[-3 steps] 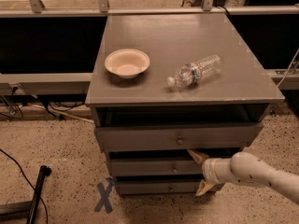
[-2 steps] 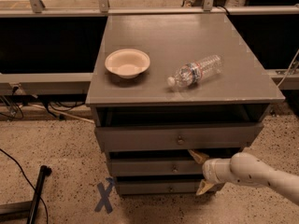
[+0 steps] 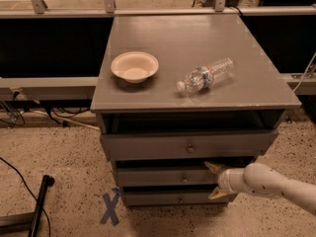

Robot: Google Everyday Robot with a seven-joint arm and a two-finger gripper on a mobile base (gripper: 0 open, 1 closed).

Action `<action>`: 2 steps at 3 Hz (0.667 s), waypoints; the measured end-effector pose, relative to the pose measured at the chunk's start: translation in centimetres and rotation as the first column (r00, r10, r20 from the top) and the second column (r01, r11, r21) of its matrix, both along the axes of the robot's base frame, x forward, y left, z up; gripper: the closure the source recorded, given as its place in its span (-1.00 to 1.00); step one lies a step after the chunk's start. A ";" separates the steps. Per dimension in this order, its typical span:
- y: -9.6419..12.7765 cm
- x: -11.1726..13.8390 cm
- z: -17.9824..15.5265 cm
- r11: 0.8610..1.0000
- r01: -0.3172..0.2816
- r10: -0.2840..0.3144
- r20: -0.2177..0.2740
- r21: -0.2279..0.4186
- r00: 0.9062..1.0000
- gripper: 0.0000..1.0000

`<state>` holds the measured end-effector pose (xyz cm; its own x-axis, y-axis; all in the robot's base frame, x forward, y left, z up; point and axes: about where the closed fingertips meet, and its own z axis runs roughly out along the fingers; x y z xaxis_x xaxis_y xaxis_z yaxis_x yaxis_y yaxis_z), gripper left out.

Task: Open middle drawer

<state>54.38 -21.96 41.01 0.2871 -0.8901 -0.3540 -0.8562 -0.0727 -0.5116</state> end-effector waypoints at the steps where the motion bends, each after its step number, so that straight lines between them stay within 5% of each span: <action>1: -0.9 0.4 -0.7 0.999 0.026 -0.026 -0.006 -0.021 1.000 -0.18; 2: -1.3 0.4 -0.9 0.999 0.035 -0.035 -0.011 -0.016 0.999 -0.08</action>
Offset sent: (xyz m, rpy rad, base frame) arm 0.0038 -0.0206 -0.0078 -0.0105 0.0133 -0.0477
